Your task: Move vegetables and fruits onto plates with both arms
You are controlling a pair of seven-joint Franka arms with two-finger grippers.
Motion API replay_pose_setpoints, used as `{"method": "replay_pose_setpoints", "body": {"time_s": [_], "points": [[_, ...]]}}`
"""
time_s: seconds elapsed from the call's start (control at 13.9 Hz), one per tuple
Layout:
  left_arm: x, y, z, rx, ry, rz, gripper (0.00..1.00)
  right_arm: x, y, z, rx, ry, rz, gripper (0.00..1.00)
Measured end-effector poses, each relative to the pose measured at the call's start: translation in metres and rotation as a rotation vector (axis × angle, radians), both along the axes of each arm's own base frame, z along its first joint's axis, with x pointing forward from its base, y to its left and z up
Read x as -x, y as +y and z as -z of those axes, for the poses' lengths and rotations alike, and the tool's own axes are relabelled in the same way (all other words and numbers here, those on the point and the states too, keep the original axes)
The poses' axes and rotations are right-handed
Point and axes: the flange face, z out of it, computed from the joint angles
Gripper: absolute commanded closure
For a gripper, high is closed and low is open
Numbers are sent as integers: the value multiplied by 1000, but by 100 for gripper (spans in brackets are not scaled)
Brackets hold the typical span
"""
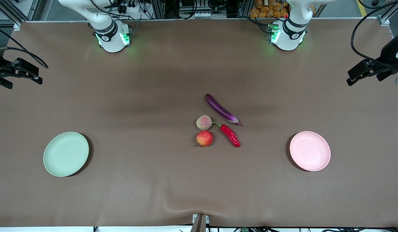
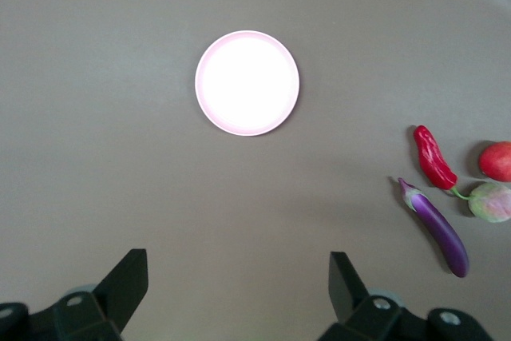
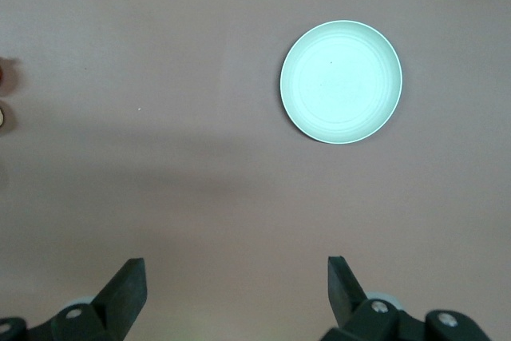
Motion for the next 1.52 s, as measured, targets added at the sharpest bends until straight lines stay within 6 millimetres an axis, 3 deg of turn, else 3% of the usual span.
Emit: {"method": "replay_pose_setpoints", "body": {"time_s": [0.94,1.52], "points": [[-1,-5,25,-2,83,9,0,0,0,1,-1,2,0,0],[3,1,30,-6,127,-1,0,0,0,1,-1,2,0,0]]}}
